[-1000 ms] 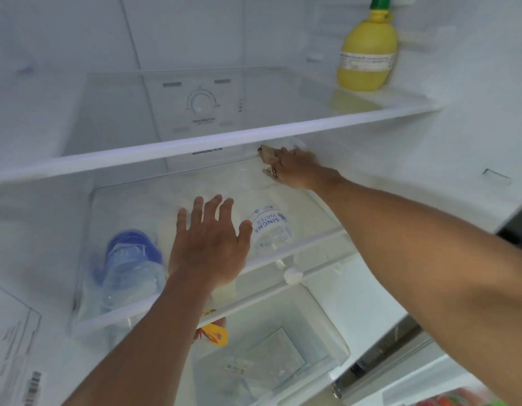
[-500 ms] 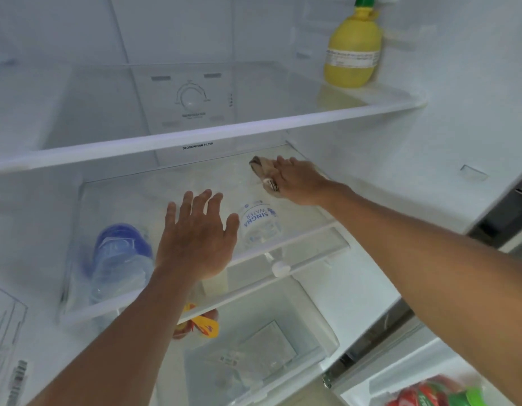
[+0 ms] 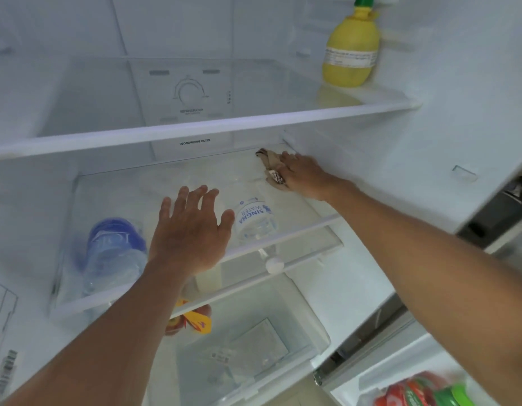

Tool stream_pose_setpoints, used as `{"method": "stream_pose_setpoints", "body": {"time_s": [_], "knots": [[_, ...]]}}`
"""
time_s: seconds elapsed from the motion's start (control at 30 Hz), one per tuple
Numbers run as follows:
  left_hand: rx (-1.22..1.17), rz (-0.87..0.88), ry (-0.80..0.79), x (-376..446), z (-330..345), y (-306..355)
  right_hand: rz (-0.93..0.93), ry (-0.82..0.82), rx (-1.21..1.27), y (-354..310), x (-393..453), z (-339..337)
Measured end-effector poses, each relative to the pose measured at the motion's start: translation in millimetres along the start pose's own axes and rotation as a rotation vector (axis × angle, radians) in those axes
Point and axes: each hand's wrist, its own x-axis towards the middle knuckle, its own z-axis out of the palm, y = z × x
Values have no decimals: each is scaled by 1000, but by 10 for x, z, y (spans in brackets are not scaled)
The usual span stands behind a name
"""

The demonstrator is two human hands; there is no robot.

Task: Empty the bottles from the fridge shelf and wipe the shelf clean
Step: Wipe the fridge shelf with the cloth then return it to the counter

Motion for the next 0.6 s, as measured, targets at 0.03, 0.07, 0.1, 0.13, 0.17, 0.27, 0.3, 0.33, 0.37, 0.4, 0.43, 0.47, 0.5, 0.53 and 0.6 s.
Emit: {"method": "stream_pose_setpoints", "body": {"time_s": [0.03, 0.07, 0.1, 0.13, 0.17, 0.27, 0.3, 0.33, 0.37, 0.4, 0.43, 0.47, 0.5, 0.53, 0.6], "knots": [[-2, 0, 5, -3, 6, 8, 51, -7, 28, -20, -169, -7], [-7, -1, 8, -4, 10, 17, 72, -3, 30, -34, -322, 20], [-9, -1, 8, -7, 9, 21, 54, 25, 11, -70, -473, 50], [-3, 0, 3, -7, 18, 19, 32, 35, -11, -143, -632, 74], [12, 5, -1, -1, 23, 17, 24, 29, -25, -226, -757, 105], [50, 16, -19, 2, 19, 7, 91, 37, 184, -410, -959, 115], [48, 11, -22, -1, 15, 8, 105, 26, 256, -393, -957, 106], [41, 5, -23, -5, 10, 11, 98, 1, 299, -327, -911, 93], [35, 4, -24, -5, 2, 16, 76, -33, 316, -249, -848, 44], [33, 7, -24, -11, -6, 25, 61, -61, 330, -152, -758, 23], [36, 10, -21, -21, -17, 30, 70, -70, 333, -77, -650, -7], [41, 14, -18, -33, -15, 47, 90, -48, 319, -7, -517, -25], [40, 14, -15, -45, -19, 70, 105, -13, 295, 41, -370, -27], [37, 7, -16, -49, -24, 76, 111, 2, 275, 52, -197, -24], [33, -5, -24, -48, -21, 84, 116, -27, 221, 11, 109, -16]]}}
